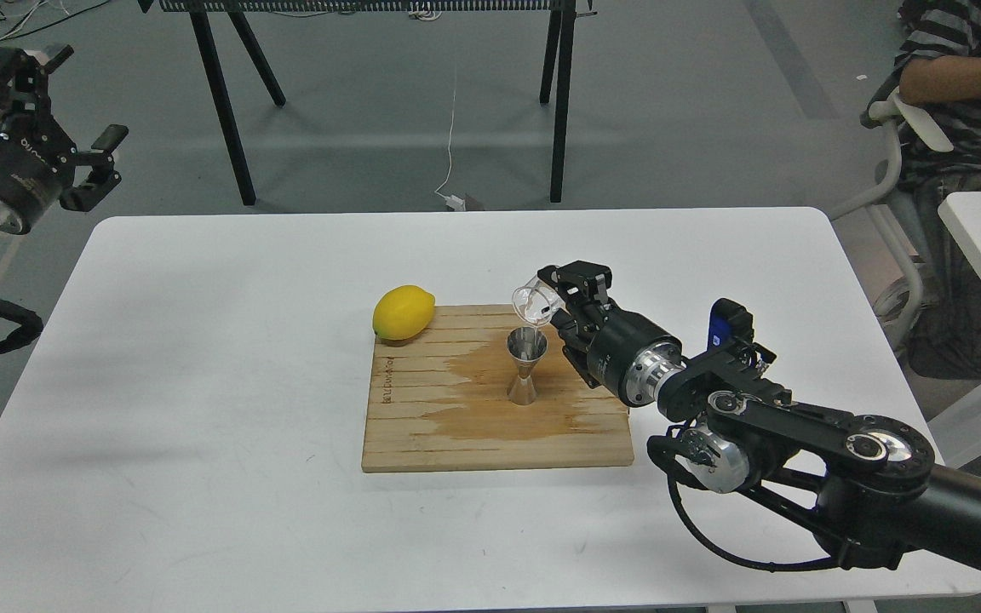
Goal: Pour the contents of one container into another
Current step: 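Tilt the glass cup over the jigger with the right gripper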
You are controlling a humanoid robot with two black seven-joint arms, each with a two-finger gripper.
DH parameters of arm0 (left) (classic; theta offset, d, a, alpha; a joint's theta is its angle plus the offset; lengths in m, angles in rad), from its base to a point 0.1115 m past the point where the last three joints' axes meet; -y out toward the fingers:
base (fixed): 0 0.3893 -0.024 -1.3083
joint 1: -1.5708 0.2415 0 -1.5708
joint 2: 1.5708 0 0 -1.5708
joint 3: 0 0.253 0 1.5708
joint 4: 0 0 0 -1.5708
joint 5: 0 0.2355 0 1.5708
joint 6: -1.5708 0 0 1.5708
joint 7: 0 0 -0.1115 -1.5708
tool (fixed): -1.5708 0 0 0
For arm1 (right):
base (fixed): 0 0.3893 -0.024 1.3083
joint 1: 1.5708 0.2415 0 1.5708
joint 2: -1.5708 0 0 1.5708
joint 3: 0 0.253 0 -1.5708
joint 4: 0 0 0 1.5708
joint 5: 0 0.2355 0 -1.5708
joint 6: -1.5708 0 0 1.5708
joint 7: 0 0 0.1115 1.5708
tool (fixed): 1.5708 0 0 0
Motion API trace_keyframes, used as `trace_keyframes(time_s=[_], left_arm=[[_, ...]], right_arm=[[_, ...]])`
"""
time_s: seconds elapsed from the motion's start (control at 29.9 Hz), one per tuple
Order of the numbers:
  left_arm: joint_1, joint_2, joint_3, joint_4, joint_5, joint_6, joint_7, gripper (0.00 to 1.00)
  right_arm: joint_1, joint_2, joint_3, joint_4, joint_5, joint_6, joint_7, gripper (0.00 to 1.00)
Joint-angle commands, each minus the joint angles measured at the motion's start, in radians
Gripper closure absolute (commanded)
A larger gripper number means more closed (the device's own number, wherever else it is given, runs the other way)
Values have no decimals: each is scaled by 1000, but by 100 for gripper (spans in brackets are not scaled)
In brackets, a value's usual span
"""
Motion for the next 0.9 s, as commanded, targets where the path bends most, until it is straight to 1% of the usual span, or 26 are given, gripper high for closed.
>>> trace_keyframes(time_s=[0.0, 0.17, 0.87], left_arm=[[0, 0, 0, 0, 1, 0, 0, 1], [0, 0, 0, 0, 1, 0, 0, 1], [0, 2, 0, 0, 1, 0, 0, 1]], right_arm=[[4, -1, -6, -9, -13, 0, 3, 86], [32, 1, -60, -24, -34, 0, 6, 86], [61, -1, -87, -38, -70, 3, 7, 86]])
